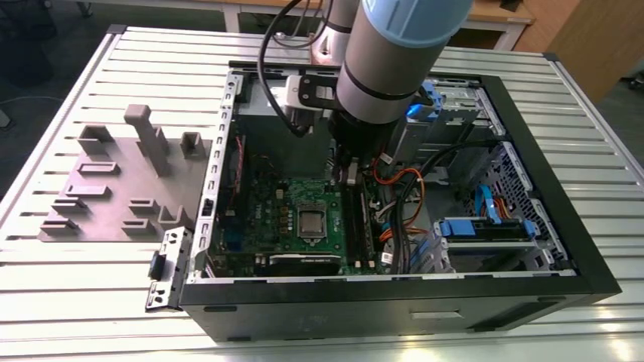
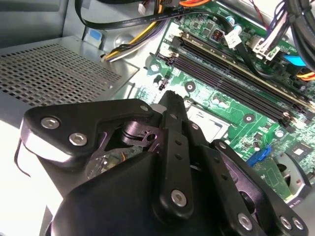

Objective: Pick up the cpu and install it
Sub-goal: 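Install the first cpu locking lever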

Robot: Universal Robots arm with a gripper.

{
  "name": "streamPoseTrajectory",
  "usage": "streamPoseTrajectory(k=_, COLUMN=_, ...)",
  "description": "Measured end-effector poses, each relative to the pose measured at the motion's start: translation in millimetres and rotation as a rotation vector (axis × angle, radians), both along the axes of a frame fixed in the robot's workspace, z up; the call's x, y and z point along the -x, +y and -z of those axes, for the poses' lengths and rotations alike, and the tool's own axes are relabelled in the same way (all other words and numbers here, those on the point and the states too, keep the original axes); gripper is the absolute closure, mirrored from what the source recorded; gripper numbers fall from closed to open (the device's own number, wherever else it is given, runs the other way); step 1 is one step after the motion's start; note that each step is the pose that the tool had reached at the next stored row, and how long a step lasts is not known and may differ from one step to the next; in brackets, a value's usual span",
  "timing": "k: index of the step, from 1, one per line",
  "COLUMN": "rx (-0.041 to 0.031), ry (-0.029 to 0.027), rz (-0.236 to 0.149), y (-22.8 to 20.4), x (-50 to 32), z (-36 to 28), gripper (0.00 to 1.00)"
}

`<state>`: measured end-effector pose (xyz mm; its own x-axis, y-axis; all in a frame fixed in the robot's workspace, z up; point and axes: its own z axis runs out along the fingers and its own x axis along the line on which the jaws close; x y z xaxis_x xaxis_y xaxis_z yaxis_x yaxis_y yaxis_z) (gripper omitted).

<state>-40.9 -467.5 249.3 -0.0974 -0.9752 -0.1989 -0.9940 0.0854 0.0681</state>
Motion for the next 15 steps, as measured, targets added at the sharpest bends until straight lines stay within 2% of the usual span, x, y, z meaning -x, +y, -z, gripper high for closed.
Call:
streamPoseTrajectory(k=10, rx=0.0001, ry=0.0000, rz=0.014, y=7.8, x=-0.4, z=2.1, gripper=0.89)
streamPoseTrajectory(k=15, rx=-0.0006, ry=0.0000, rz=0.014, y=9.0, x=-0.3, z=4.0, gripper=0.89)
